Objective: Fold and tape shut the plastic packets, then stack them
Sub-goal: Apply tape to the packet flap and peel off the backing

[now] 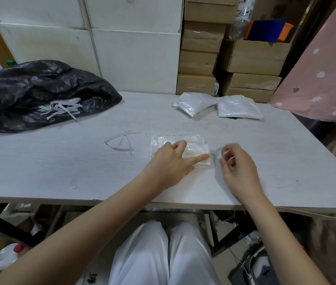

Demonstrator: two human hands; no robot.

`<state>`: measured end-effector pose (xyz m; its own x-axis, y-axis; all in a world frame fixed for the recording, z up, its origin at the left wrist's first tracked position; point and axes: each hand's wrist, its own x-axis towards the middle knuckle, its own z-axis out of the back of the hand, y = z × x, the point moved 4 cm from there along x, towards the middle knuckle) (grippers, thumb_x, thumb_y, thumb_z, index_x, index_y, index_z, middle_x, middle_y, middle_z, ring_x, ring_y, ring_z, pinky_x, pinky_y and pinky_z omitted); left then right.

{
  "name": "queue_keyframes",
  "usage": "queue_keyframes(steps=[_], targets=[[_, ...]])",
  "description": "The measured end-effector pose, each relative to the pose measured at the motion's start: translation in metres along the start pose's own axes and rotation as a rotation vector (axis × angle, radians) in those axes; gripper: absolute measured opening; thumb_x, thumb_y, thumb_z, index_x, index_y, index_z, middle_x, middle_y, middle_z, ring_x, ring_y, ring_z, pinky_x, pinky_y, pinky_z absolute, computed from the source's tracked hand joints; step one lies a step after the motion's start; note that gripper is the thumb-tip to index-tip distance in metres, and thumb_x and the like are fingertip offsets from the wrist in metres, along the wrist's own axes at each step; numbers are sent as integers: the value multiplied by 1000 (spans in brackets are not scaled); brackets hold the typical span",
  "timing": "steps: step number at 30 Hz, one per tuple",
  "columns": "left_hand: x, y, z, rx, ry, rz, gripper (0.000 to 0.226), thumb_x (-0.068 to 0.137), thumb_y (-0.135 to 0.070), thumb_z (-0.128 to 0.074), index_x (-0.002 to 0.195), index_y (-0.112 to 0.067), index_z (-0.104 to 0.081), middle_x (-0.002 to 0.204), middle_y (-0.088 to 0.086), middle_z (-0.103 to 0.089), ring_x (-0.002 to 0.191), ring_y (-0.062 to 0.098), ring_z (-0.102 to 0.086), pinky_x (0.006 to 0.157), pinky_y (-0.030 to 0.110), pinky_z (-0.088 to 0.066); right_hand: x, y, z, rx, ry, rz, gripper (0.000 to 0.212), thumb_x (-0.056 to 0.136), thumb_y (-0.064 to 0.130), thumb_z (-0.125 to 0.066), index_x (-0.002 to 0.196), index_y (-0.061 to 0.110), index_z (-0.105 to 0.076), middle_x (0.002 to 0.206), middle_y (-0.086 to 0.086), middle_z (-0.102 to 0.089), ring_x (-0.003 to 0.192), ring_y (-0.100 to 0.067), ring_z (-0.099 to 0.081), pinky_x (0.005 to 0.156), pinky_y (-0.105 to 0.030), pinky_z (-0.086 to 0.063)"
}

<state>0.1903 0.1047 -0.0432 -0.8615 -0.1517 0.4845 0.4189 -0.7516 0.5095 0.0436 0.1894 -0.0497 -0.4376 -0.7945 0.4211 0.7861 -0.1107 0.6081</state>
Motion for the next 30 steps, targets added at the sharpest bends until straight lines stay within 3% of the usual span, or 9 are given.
queue_keyframes(steps=[3, 5, 8, 12, 15, 20, 23, 26, 30], targets=[[-4, -1, -9, -62, 52, 36, 51, 80, -33, -60, 127, -50, -49, 76, 7, -61, 42, 15, -35, 42, 20, -17, 2, -4, -6, -51, 33, -63, 33, 83, 6, -58, 114, 10, -46, 74, -1, -52, 67, -18, -48, 58, -26, -33], [-4, 1, -9, -57, 17, 57, 66, 76, -7, -42, 124, -50, -52, 72, 5, -57, 43, 14, -23, 42, 20, -14, 5, -5, -10, -230, 40, -81, 22, 85, 12, -55, 105, 5, -47, 77, -6, -53, 70, -22, -47, 55, -31, -30], [-2, 9, 0, -96, -43, 62, 79, 70, 2, -23, 120, -48, -57, 66, 5, -53, 42, 15, -18, 42, 19, -12, 13, -4, -17, -470, 71, -72, 16, 89, 18, -50, 94, 2, -47, 74, -9, -54, 66, -26, -45, 47, -31, -21], [1, 16, 10, -137, -21, 10, 75, 64, 4, -42, 120, -43, -59, 64, 6, -52, 38, 15, -15, 41, 19, -7, 24, -9, -19, -522, 90, -70, 16, 93, 16, -46, 98, 1, -48, 77, -15, -61, 63, -27, -48, 43, -29, -18], [2, 18, 8, -199, 18, 15, 71, 56, 7, -61, 111, -36, -67, 64, 9, -52, 37, 14, -15, 47, 16, 5, 24, -10, -17, -595, 68, -32, 21, 94, 21, -47, 100, 2, -55, 88, -17, -59, 81, -33, -51, 56, -31, -29], [0, 17, -5, -209, 47, 66, 55, 62, -30, -84, 99, -21, -44, 67, 5, -52, 33, 17, -29, 43, 16, -1, 21, 19, -6, -343, -101, 143, 14, 90, 10, -52, 95, 6, -64, 98, -13, -54, 91, -29, -50, 68, -32, -37], [-3, 19, -4, -121, 13, 168, 64, 58, -54, -78, 86, -14, -36, 63, 0, -54, 36, 16, -45, 40, 19, -13, 18, 49, -10, -140, 47, 353, 19, 85, 7, -49, 95, 8, -65, 95, -4, -58, 89, -19, -53, 67, -30, -44], [-12, 25, -2, -305, -7, 304, 46, 75, -52, -57, 88, -8, -50, 73, 4, -58, 52, 22, -56, 40, 22, -26, 20, 56, -27, -252, 191, 379, 14, 86, 12, -55, 93, 13, -67, 90, 2, -62, 87, -20, -55, 66, -30, -42], [-34, 45, -11, -1065, 173, 788, 25, 91, -21, -57, 112, -10, -49, 110, 3, -59, 93, 16, -53, 73, 27, -43, 27, 51, -36, -296, 284, 243, 12, 89, 27, -54, 94, 21, -64, 95, 9, -57, 94, -12, -50, 68, -27, -35]])
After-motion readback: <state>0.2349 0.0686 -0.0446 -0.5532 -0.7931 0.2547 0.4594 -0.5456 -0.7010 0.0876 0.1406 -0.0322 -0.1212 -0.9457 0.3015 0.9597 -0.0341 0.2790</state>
